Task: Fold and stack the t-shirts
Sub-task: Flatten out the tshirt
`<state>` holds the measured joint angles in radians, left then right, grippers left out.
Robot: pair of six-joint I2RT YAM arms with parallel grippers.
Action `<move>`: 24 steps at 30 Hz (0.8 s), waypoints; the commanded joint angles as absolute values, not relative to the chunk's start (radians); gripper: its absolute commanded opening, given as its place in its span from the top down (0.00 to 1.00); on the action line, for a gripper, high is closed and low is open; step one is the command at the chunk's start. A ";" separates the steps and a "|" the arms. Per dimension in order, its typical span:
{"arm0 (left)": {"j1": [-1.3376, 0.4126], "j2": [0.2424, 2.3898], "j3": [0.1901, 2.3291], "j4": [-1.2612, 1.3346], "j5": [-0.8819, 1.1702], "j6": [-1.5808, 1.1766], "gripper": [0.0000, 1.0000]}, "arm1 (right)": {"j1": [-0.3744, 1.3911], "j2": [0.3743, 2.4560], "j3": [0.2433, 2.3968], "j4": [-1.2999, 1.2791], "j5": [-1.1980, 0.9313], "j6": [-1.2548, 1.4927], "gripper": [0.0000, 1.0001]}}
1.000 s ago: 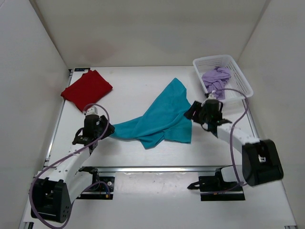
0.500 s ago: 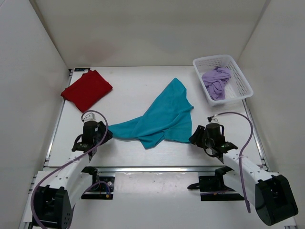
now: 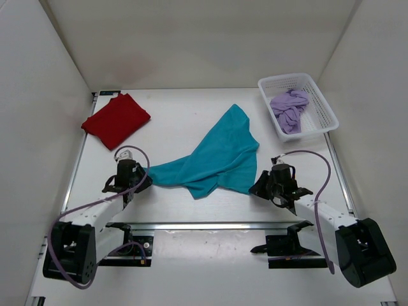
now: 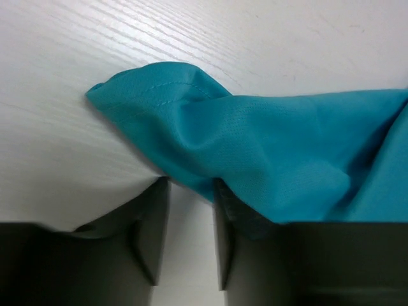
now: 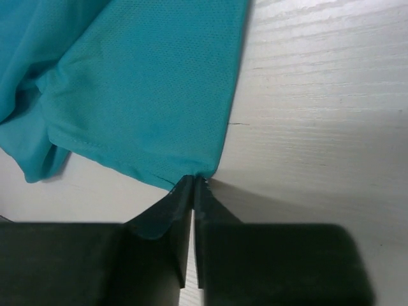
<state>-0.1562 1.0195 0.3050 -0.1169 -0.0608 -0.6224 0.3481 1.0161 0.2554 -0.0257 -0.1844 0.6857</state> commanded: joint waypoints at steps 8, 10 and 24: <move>-0.170 1.125 0.503 -0.077 -0.003 -0.640 1.00 | 0.353 1.007 0.402 -0.058 -0.175 0.637 1.00; -0.166 1.089 0.532 -0.135 0.023 -0.627 1.00 | 0.350 0.974 0.446 -0.113 -0.161 0.618 1.00; -0.095 0.997 1.098 -0.735 0.295 -0.451 0.98 | 0.354 0.741 0.983 -0.400 -0.022 0.449 0.99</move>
